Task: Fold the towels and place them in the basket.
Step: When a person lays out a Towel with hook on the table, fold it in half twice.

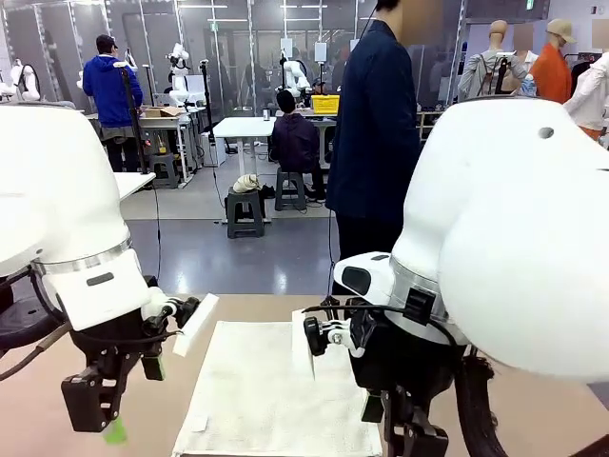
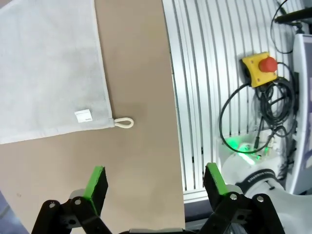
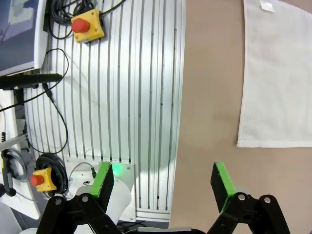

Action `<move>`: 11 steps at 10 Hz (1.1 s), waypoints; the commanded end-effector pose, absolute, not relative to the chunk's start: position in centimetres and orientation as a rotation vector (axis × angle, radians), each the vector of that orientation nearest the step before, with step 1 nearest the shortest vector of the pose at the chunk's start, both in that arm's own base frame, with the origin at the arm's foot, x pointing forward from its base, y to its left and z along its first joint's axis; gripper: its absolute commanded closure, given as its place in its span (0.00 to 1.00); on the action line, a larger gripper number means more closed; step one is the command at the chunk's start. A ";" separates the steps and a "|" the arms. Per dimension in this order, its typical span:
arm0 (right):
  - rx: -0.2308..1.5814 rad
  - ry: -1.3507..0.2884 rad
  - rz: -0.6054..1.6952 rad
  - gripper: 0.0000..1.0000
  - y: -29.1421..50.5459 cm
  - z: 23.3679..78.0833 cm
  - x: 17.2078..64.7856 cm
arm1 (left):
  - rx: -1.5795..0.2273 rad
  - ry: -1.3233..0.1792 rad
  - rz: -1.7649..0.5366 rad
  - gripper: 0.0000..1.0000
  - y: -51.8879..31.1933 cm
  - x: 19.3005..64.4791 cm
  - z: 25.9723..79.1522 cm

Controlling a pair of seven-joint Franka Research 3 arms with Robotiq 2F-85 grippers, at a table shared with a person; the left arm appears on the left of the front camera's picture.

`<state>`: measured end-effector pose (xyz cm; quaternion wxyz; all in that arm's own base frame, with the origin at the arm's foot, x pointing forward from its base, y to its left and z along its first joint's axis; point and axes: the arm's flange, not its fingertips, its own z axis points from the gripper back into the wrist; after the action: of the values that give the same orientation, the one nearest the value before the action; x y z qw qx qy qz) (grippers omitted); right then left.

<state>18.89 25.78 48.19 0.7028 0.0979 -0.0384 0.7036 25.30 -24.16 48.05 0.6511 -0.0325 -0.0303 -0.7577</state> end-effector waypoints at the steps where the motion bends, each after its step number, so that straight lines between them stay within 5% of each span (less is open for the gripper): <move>1: 0.214 -0.110 1.569 0.00 25.6 48.9 18.5 | -0.079 -0.078 -1.724 0.00 -23.7 25.1 48.3; 11: 0.016 -0.100 1.585 0.00 24.7 40.6 22.4 | 0.053 -0.129 -1.771 0.00 -24.0 26.6 41.5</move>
<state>23.62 26.74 43.76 0.6983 0.0208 -0.0316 0.7148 26.88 -24.88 43.27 0.6419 0.0016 -0.0411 -0.7657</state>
